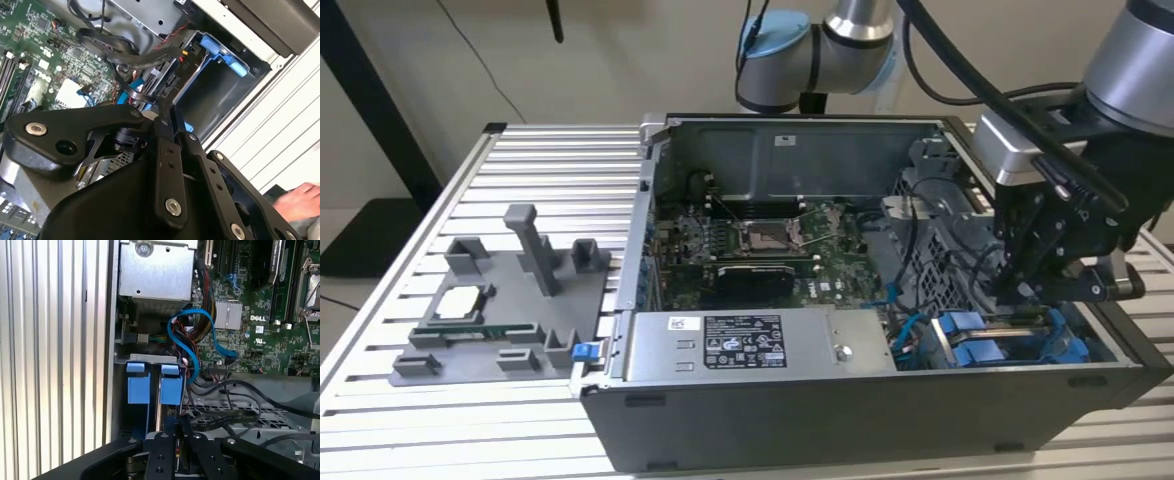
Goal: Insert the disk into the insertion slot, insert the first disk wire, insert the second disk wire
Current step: 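Insert the second disk wire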
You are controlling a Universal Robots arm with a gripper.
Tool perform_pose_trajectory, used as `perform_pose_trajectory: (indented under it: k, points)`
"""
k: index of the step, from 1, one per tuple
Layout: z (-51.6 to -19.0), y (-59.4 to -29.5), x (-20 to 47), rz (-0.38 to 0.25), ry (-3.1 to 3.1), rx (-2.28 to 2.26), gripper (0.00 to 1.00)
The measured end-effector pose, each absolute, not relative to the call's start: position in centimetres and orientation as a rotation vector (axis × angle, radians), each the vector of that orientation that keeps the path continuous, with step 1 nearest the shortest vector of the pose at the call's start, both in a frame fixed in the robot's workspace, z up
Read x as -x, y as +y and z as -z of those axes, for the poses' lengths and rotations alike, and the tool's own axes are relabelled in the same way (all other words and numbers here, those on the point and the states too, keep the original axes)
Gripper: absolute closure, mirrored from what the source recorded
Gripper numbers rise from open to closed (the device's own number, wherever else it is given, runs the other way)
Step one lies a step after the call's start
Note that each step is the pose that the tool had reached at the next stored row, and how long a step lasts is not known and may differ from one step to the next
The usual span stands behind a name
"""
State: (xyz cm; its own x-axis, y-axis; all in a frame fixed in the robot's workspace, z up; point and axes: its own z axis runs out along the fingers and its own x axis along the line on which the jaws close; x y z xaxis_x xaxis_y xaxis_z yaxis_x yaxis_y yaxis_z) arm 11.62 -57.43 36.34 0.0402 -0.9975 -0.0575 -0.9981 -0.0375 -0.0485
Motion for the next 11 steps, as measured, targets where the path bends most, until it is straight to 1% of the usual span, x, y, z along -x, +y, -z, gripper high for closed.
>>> perform_pose_trajectory:
  k: [7,11]
  points:
    - [-35.87,-57.43,-11.79,-0.017,2.124,2.207,1.00]
    - [-35.40,-57.43,-11.91,-0.031,2.117,2.201,1.00]
